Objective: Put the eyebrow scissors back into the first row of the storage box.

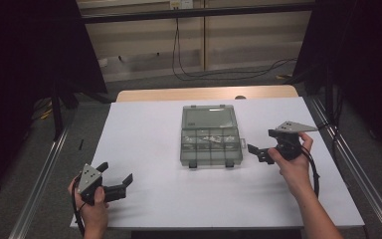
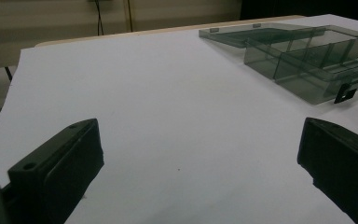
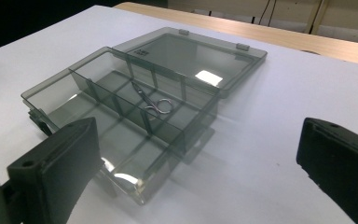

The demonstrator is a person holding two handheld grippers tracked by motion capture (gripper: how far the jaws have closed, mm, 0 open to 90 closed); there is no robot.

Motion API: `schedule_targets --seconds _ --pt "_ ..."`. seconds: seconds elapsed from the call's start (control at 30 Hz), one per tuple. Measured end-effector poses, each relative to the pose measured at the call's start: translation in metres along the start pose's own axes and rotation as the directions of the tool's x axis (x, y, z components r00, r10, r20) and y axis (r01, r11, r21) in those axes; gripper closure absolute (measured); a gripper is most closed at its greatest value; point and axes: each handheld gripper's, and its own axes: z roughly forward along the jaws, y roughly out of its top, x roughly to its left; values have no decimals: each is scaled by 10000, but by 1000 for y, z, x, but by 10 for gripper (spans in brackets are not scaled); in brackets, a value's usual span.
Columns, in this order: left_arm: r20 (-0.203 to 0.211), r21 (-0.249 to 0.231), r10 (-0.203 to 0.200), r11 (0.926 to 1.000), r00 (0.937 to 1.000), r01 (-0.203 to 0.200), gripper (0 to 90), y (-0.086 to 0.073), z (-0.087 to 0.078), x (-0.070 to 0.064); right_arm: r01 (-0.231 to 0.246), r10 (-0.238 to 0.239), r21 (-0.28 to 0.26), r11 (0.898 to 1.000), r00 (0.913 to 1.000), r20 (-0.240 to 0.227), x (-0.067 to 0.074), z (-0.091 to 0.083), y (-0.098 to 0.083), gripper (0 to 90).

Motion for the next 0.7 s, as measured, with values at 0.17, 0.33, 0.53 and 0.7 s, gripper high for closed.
schedule_targets --seconds 0.17,0.33,0.53,0.7 --pt "-26 -30 -42 10000 10000 42 0 0 1 -1 -107 108 -152 9998 9999 73 -6 -14 -10 0" --pt "-32 40 -4 10000 10000 4 0 0 0 0 -256 262 -278 9993 9994 214 -11 -28 -23 0" --pt "-40 84 80 9999 10000 -80 0 0 1 0 -423 441 -433 9982 9981 423 -19 -44 -39 0" --pt "-27 96 77 9999 10000 -76 0 0 0 0 -643 675 -555 9964 9961 577 -24 -55 -53 0"
